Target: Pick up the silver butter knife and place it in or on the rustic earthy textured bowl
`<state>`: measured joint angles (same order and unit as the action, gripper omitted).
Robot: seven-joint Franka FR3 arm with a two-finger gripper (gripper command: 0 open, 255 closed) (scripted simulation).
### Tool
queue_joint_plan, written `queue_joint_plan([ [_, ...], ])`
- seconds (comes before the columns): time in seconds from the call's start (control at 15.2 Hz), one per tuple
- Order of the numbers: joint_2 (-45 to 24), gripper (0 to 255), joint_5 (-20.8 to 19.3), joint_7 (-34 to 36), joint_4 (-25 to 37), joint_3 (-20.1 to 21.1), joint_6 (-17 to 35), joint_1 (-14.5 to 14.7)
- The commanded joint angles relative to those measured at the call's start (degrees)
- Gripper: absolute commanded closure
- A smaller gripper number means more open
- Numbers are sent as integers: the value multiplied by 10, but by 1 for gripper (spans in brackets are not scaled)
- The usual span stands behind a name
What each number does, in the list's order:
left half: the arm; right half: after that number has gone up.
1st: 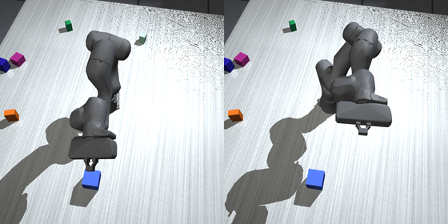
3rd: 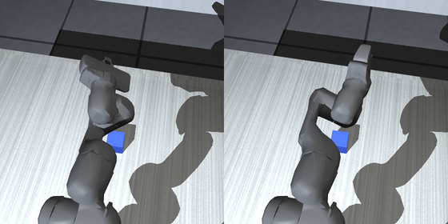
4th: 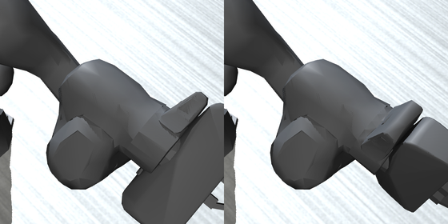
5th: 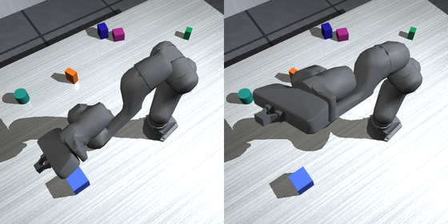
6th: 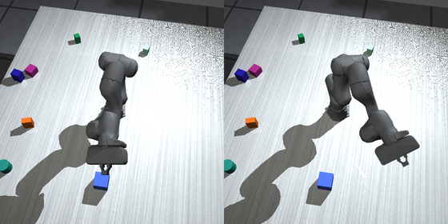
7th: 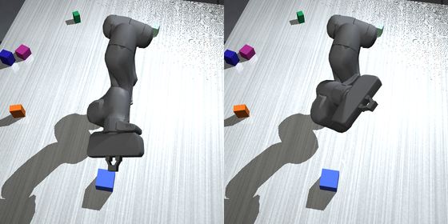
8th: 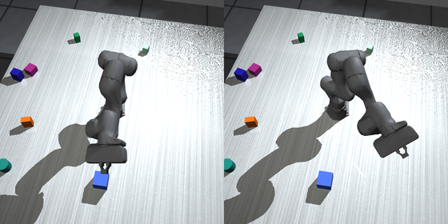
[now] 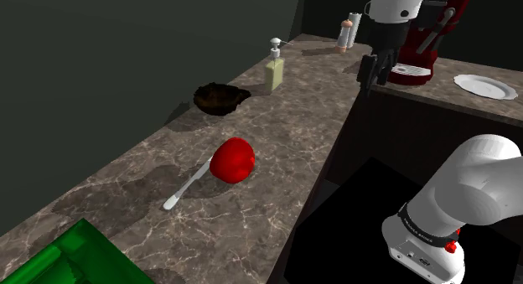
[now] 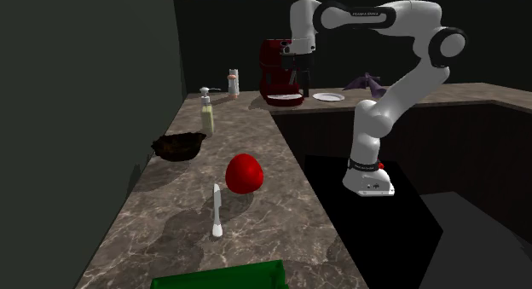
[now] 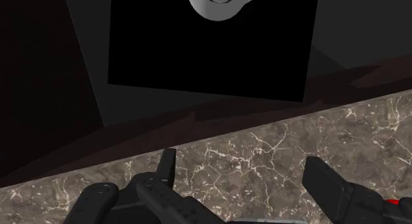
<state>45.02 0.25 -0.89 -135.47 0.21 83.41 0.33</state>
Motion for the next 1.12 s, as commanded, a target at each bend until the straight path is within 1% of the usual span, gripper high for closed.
queue_joint_plan([
  [0.0, 0, 0, 0, 0, 0, 0, 0, 0],
  [0.26, 22, 0, 55, 100, -45, 54, 37, 0],
  [0.53, 26, 0, 111, 199, -75, 114, 82, 2],
  [0.79, 9, 0, 164, 297, -89, 177, 137, 3],
  [1.06, -28, 0, 207, 393, -87, 244, 199, -3],
])
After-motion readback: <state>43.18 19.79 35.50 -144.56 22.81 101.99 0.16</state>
